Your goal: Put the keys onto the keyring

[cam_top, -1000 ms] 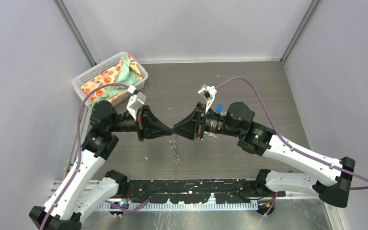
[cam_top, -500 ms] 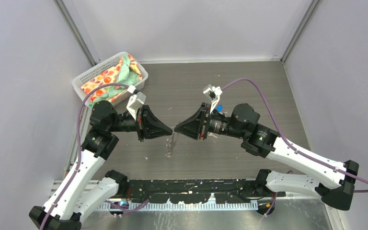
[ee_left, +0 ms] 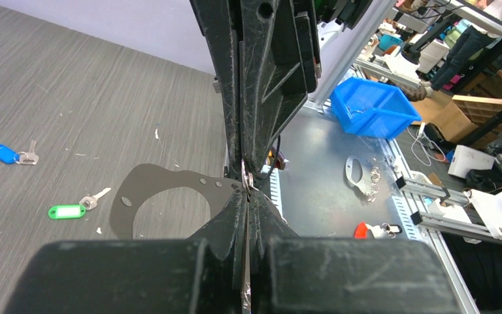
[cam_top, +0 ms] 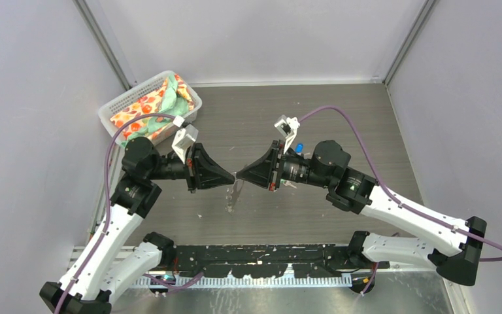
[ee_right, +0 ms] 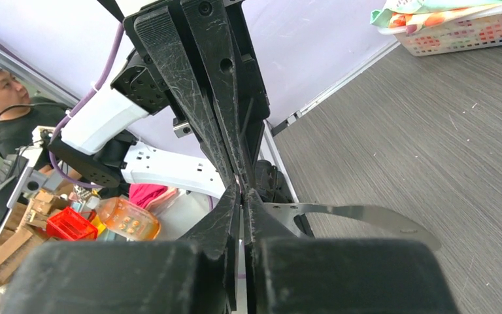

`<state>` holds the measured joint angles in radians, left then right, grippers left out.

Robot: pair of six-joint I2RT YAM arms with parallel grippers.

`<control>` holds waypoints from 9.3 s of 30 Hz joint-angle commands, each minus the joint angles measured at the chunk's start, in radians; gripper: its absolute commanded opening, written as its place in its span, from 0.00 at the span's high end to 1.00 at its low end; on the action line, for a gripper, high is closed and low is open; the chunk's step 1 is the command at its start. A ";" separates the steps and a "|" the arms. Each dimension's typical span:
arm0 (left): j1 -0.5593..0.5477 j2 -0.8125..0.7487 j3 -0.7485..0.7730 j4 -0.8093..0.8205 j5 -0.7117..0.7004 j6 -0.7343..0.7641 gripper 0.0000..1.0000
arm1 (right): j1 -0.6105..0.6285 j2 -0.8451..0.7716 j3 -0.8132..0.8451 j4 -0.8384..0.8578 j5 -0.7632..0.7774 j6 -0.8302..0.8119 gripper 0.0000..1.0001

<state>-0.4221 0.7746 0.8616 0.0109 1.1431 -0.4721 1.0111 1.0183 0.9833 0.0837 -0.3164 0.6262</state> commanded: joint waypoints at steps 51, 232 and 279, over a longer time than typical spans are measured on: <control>-0.052 0.169 0.177 -0.511 0.125 0.583 0.80 | 0.013 0.435 0.815 -1.003 -0.174 -0.445 0.99; -0.107 0.065 0.035 -0.101 -0.231 0.263 1.00 | 0.000 -0.010 0.151 -0.384 0.191 -0.263 0.17; -0.107 0.046 0.036 -0.174 -0.215 0.504 1.00 | 0.078 -0.036 0.095 -0.395 0.186 -0.335 0.78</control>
<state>-0.5282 0.8478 0.8867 -0.1524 0.8661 -0.1177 1.0817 0.9806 1.0073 -0.3195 -0.0669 0.3119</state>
